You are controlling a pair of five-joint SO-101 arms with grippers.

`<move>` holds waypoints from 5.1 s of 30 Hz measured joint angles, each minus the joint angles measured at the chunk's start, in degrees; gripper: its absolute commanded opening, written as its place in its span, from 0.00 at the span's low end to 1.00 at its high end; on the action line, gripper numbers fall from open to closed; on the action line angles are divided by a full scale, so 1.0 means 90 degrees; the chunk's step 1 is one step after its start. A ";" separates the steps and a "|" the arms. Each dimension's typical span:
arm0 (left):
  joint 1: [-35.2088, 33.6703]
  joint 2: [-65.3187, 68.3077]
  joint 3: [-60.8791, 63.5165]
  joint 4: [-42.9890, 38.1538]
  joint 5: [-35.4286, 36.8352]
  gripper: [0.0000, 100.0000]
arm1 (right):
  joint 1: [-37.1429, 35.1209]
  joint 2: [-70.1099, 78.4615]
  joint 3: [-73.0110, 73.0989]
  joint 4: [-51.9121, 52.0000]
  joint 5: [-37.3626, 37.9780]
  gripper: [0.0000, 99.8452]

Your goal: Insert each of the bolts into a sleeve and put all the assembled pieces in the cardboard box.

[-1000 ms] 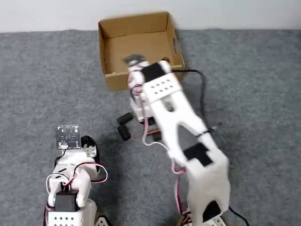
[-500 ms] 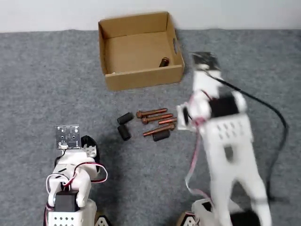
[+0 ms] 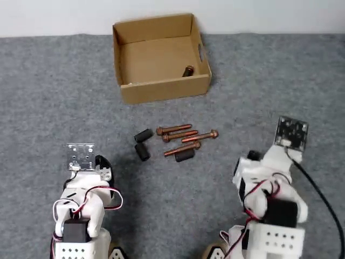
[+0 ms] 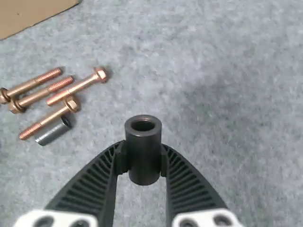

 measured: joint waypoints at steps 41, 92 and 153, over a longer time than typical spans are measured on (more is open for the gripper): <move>0.3399 1.1497 -0.8781 0.0537 -0.3038 0.07 | 0.0361 -0.2823 0.0860 0.0635 0.0000 0.01; 0.4044 1.8012 -1.6674 0.4650 -0.3604 0.00 | 0.0361 -0.2823 0.0860 0.0635 0.0000 0.01; 0.3731 0.0830 -0.3165 -0.1299 0.3477 0.00 | -0.5314 -0.2716 0.0967 -0.0889 0.0889 0.01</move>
